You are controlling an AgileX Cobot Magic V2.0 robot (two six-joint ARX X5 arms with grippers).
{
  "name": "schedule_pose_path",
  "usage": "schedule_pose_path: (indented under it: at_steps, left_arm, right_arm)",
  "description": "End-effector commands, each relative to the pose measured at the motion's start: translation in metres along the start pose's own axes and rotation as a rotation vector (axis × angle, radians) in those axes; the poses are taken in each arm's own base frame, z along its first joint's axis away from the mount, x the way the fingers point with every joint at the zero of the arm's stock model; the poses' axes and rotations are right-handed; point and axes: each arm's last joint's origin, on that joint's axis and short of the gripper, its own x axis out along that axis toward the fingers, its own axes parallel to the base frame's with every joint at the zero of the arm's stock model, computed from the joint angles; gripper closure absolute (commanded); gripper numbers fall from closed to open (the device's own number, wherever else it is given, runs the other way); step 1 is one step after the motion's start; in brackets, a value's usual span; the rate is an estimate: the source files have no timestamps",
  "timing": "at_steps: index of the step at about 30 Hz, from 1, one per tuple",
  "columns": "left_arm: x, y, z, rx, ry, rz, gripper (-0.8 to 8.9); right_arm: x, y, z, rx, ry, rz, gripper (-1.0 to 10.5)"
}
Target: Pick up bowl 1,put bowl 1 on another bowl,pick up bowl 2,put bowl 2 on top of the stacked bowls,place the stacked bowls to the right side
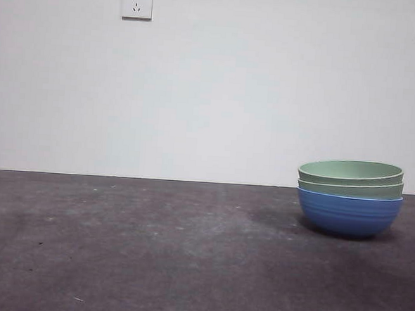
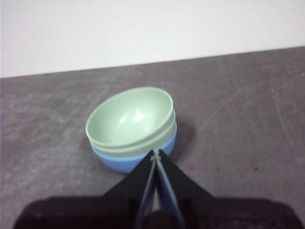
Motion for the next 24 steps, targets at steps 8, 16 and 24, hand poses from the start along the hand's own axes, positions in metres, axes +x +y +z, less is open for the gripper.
schedule_pose_path:
  at_steps: [8, 16, 24]
  left_arm:
    - [0.001, 0.001, -0.004, -0.011, 0.015, 0.005, 8.17]
    - [0.001, 0.001, -0.004, -0.011, 0.016, 0.005, 8.17]
    - [0.001, 0.001, -0.004, -0.011, 0.016, 0.005, 8.17]
  right_arm:
    - [0.006, -0.003, -0.030, 0.018, 0.052, -0.009, 9.5]
    - [0.006, -0.003, -0.029, 0.021, 0.048, -0.006, 9.5]
    - [0.006, -0.003, -0.029, 0.020, 0.048, -0.008, 9.5]
